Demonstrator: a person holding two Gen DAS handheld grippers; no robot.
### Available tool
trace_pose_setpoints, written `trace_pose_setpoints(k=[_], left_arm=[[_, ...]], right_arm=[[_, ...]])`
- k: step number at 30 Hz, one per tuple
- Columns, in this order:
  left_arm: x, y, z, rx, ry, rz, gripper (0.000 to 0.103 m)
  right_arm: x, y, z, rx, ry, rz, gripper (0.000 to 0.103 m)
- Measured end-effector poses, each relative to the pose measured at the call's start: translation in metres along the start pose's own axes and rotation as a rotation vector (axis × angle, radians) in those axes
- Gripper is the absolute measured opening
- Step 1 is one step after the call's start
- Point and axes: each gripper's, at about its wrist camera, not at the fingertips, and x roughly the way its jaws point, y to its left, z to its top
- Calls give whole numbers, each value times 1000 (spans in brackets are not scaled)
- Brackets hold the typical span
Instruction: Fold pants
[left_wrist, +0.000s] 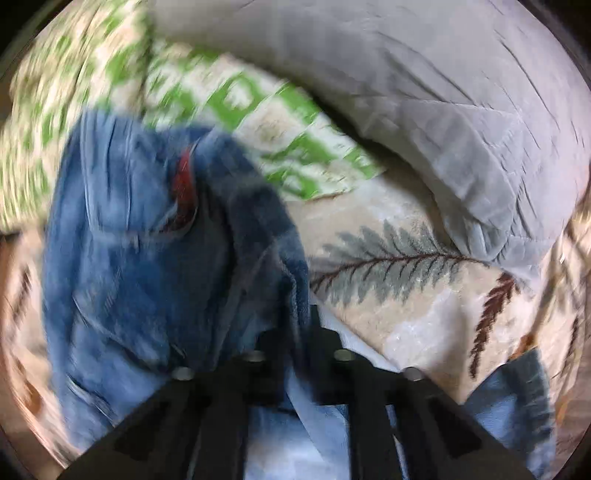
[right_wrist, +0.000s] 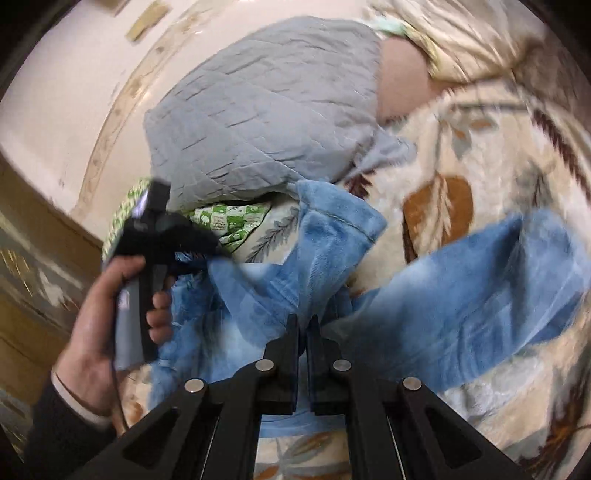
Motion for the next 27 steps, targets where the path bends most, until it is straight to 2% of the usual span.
trace_pose_setpoints(k=[1,4,6,8,9,12,14,16,18,20,21,22,23,24,25,27], left_arm=[[-8,9,-3,-32,-34,-55,4],[-65,48,-28,-128,-235,-263,3],[-97,82,-58,-212,-365,-443,3],[-115,113,-96,-282,-432,-529,4],[-115,127,-120,-294,-423,-563,4],[-91,147,-174,-248,-378,-532,3],[-64,153,-188,-245,-313,-515,4],[-39,162,-191,-300,-224,-511,3],[-22,157,-193,-288,-135,-479,4],[-16,157,-195,-309,-109,-479,4],[-16,157,-194,-301,-99,-471,8],[-17,157,-193,-292,-100,-469,10],[-15,153,-191,-291,-109,-467,17],[-16,154,-190,-291,-118,-458,28],[-16,155,-189,-287,-122,-449,34],[-16,158,-190,-282,-123,-450,38]], right_arm=[[0,-5,1,28,2,20,4],[-11,-5,6,34,-46,86,4],[-23,1,8,12,-98,91,4],[-32,-1,6,33,-109,110,4],[-36,-4,1,48,-106,98,4],[-38,-10,-29,9,-86,11,4],[-27,-19,-43,19,-44,-28,6],[-6,-29,-45,51,28,-8,7],[2,-37,-45,82,51,1,8],[2,-41,-41,90,46,-17,9],[-3,-41,-40,79,32,-33,12],[-12,-38,-36,60,3,-42,25],[-16,-39,-35,54,-13,-53,53],[-21,-40,-33,46,-33,-82,69],[-23,-43,-33,52,-44,-93,79],[-16,-53,-29,88,-8,-94,79]])
